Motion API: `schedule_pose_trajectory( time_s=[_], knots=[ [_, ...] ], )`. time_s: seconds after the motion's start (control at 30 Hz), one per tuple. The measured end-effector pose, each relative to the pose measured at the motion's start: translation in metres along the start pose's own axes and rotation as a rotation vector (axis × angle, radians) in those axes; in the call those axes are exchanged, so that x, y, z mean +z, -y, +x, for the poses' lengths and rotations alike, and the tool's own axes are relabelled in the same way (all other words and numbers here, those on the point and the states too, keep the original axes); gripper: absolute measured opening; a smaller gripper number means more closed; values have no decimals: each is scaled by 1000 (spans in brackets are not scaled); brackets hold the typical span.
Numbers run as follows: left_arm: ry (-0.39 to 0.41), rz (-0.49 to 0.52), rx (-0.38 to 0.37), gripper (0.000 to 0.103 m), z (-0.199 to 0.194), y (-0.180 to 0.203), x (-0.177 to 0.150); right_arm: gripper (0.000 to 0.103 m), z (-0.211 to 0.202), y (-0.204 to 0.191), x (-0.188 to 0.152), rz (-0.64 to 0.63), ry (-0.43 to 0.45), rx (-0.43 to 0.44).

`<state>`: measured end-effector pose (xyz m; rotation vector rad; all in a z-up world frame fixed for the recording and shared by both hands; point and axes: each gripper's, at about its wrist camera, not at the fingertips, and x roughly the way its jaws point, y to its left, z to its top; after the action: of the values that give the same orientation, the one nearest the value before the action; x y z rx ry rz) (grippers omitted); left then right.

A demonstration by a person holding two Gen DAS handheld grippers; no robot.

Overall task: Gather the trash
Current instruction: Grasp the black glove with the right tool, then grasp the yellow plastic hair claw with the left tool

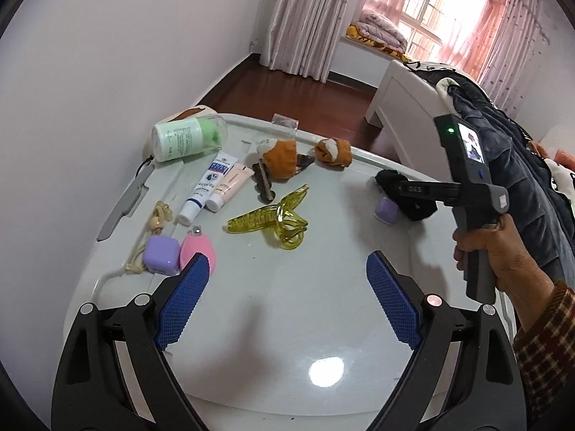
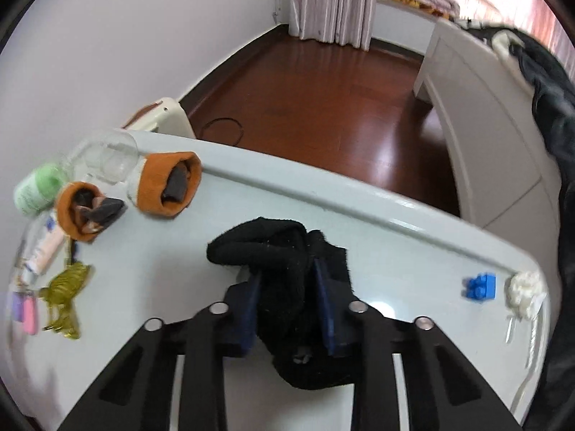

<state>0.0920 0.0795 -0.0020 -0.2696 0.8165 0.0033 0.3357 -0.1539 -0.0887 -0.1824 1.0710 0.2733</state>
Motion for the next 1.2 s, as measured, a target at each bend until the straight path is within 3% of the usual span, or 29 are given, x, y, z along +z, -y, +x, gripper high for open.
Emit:
schedule_pose_trajectory(
  time_s=[0.23,0.43,0.6,0.73,0.77,0.8,0.87,0.93,1.03,1.2],
  knots=[
    [13,11,24,87,6,-7,-1,24,-67,24,-26,77,133,111],
    [-26,66,55,87,51,2,21,24,-131,18,-55,23,211,177],
    [-48,122,99,87,98,11,35,24,-156,11,-68,-26,244,196],
    [-101,148,133,87,130,10,39,24,-153,10,-78,-41,230,204],
    [-120,155,142,85,136,10,38,24,-152,11,-78,-45,227,204],
    [-153,162,149,72,142,9,37,24,-151,10,-80,-47,223,204],
    [-154,190,160,61,137,9,32,24,-148,9,-82,-56,213,203],
    [-178,176,142,58,131,9,30,24,-146,7,-83,-59,208,205],
    [-188,175,102,38,113,13,26,24,-147,3,-84,-66,211,204],
    [-178,181,55,35,78,18,15,24,-158,-5,-89,-69,227,210]
  ],
)
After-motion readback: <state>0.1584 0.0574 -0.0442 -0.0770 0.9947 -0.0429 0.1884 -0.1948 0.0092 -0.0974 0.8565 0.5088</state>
